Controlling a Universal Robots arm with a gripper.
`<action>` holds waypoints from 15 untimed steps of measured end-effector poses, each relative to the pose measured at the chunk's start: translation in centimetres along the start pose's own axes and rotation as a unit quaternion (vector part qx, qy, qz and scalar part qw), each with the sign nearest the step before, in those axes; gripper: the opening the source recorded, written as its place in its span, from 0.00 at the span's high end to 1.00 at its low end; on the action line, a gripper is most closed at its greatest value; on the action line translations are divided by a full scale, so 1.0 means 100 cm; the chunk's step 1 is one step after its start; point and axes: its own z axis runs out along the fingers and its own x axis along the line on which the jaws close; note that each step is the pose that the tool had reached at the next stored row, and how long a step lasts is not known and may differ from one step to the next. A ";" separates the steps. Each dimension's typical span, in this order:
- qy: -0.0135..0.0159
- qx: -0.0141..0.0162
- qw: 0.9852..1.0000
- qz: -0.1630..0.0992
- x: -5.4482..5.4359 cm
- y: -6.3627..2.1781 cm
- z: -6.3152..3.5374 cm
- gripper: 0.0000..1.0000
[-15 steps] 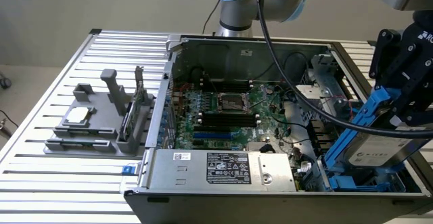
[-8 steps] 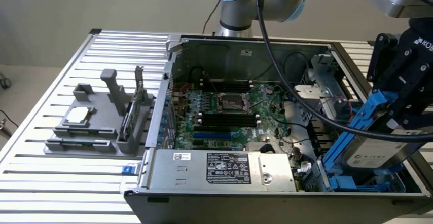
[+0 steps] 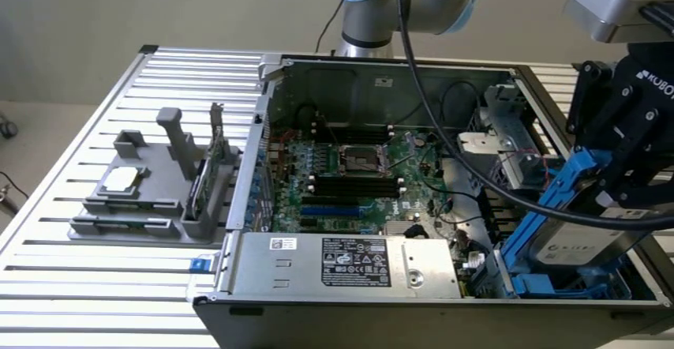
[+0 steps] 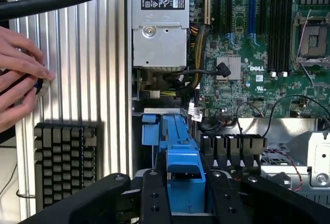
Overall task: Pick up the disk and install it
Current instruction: 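Insert the disk into the insertion slot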
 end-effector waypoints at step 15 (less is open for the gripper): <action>0.000 0.000 1.000 0.000 -0.001 -0.0002 0.0188 0.66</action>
